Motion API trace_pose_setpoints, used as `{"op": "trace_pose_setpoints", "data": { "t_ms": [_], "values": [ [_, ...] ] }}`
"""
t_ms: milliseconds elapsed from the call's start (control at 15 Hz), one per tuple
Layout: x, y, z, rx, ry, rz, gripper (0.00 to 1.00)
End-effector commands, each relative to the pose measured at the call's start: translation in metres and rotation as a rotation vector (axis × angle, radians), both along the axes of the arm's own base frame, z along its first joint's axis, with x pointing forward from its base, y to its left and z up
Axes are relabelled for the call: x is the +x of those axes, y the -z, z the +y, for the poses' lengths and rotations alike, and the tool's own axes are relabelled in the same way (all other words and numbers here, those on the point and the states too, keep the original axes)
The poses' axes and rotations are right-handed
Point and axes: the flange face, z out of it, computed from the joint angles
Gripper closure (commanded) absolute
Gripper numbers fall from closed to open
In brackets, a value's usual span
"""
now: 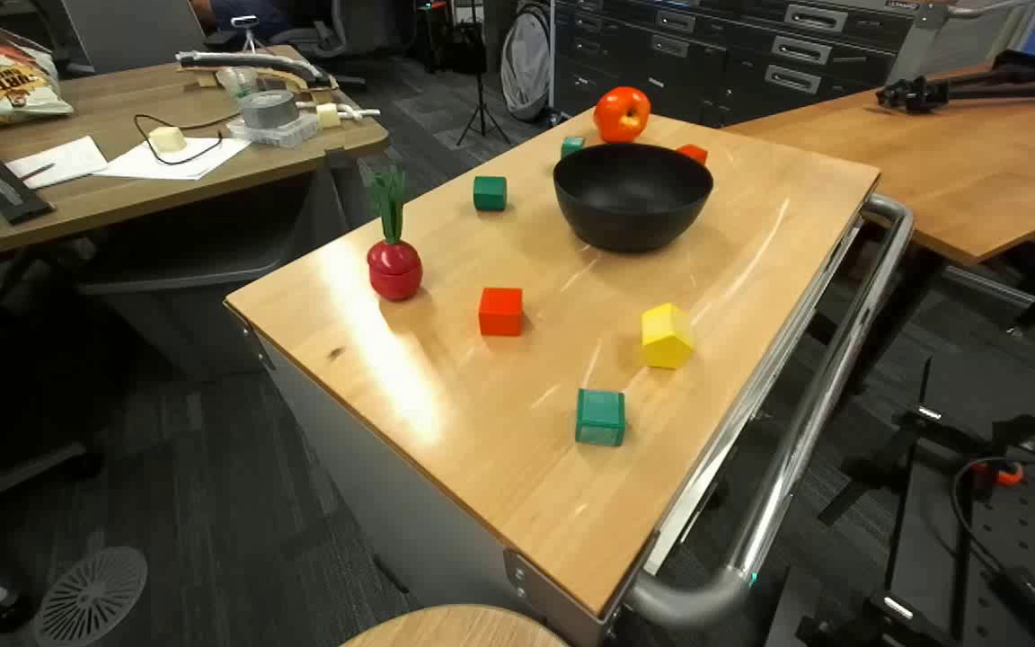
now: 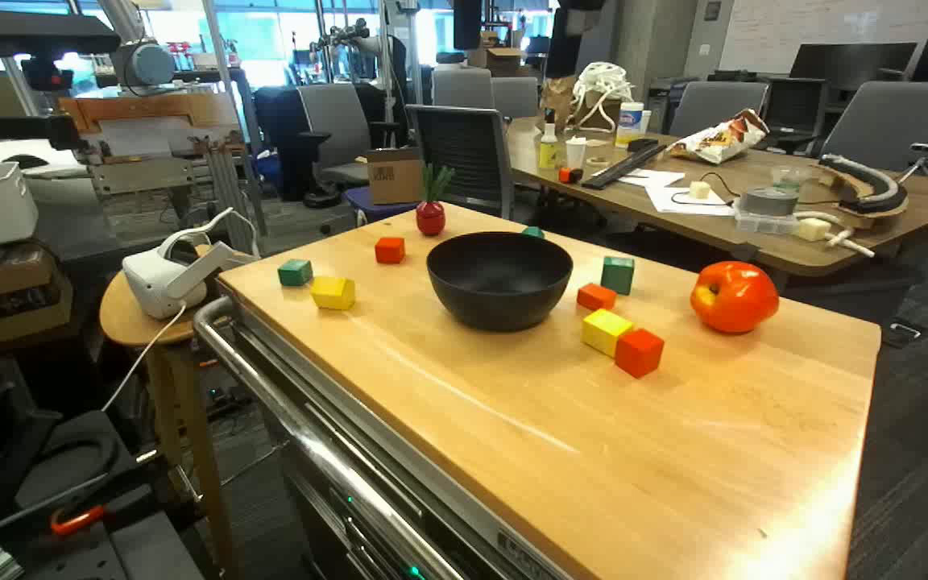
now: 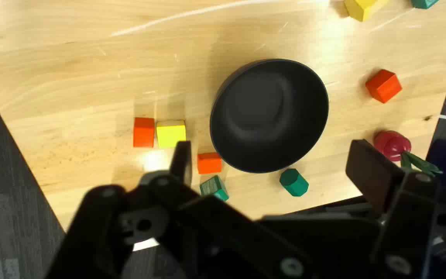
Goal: Put the objects that are near the edge away from you in the bowl except the apple which you must move to the left, then put the rest of the blocks one at a time in the bowl, then move the apple to the right
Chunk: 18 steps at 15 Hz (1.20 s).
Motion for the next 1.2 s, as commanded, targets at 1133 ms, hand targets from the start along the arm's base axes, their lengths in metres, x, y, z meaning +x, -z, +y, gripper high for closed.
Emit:
{"op": "trace_pose_setpoints", "data": {
  "t_ms": [1133],
  "values": [
    [0.096, 0.025, 0.16, -0.163, -0.165, -0.192, 0.0]
  ]
}}
